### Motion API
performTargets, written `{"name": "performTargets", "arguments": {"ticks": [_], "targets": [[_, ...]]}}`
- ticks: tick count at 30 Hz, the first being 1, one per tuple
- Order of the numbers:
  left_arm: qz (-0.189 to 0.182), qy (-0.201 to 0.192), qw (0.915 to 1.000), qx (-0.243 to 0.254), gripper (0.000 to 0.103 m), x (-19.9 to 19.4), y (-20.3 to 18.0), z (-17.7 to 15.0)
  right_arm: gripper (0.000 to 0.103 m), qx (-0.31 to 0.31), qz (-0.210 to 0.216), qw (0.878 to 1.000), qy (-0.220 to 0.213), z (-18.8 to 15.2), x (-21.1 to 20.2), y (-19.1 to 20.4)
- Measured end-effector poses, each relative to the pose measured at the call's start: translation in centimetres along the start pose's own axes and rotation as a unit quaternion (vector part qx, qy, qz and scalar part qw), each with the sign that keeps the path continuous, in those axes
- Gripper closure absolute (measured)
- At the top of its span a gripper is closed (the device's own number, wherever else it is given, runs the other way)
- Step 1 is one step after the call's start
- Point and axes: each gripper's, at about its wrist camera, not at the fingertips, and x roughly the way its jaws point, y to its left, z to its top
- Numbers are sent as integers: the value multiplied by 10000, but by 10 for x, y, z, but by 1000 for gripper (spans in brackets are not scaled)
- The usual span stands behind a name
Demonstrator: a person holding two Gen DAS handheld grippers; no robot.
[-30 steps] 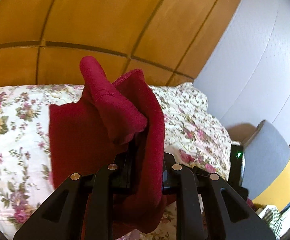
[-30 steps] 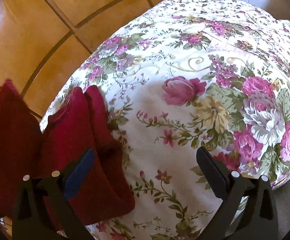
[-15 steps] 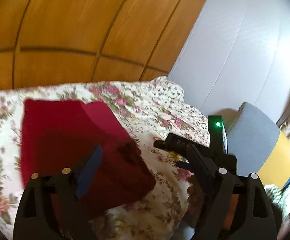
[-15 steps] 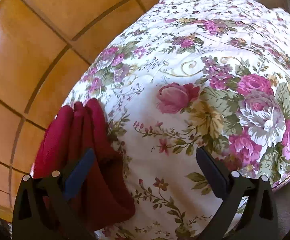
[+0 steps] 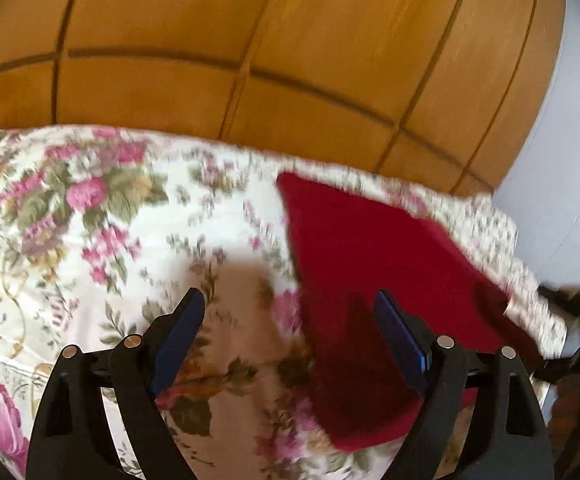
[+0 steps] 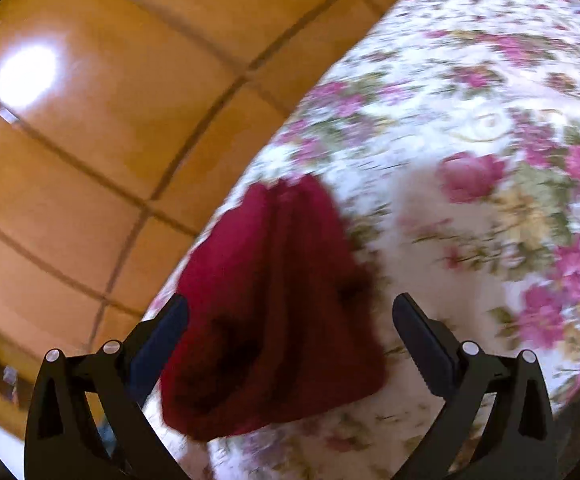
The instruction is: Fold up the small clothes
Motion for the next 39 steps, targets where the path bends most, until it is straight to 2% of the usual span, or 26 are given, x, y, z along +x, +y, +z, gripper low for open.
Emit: {"name": "performTargets", "arguments": {"ticks": [1,4,8,9,10,11,12,14,17,19,24,27,29,31,33,36,39], "targets": [[-11,187,9997,147,18,8,-2,-5,17,-173,98,9998,76,-3,3,7],[-36,114,9993,350,18,6,-12,-16,36,-458,289,9981,291,-9,10,20],[-88,122,9982,584,17,8,-19,-18,44,-775,482,9917,911,-24,33,33],[-99,159,9979,613,17,10,-20,-19,53,-862,412,9899,1043,-28,39,35],[-128,224,9977,630,17,13,-20,-20,72,-989,310,9876,1178,-33,47,38],[-154,308,9973,654,17,16,-20,-21,83,-1047,286,9861,1258,-36,52,39],[-178,433,9964,712,17,20,-22,-23,91,-1063,268,9848,1348,-38,55,40],[-223,519,9948,843,17,20,-27,-26,94,-1082,290,9853,1292,-37,49,42],[-325,637,9905,1178,17,19,-38,-26,95,-1218,474,9869,948,-30,20,45],[-431,657,9856,1500,17,16,-50,-29,95,-1302,416,9869,853,-30,9,42],[-296,844,9711,2213,17,28,-77,-50,95,-952,-490,9867,1219,-32,29,9],[-224,741,9680,2387,17,29,-81,-57,95,-723,-528,9869,1343,-31,35,-2],[-231,718,9703,2297,15,29,-78,-57,84,-790,-428,9885,1220,-30,30,3],[-282,768,9765,1993,13,28,-69,-52,53,-887,-343,9911,932,-26,16,9],[-372,823,9807,1732,12,27,-61,-50,42,-967,-436,9933,455,-20,3,14],[-402,830,9829,1595,11,28,-57,-51,41,-822,-359,9960,29,-12,-8,10],[-352,801,9835,1583,10,29,-59,-52,41,-645,-322,9974,66,-7,0,6]]}}
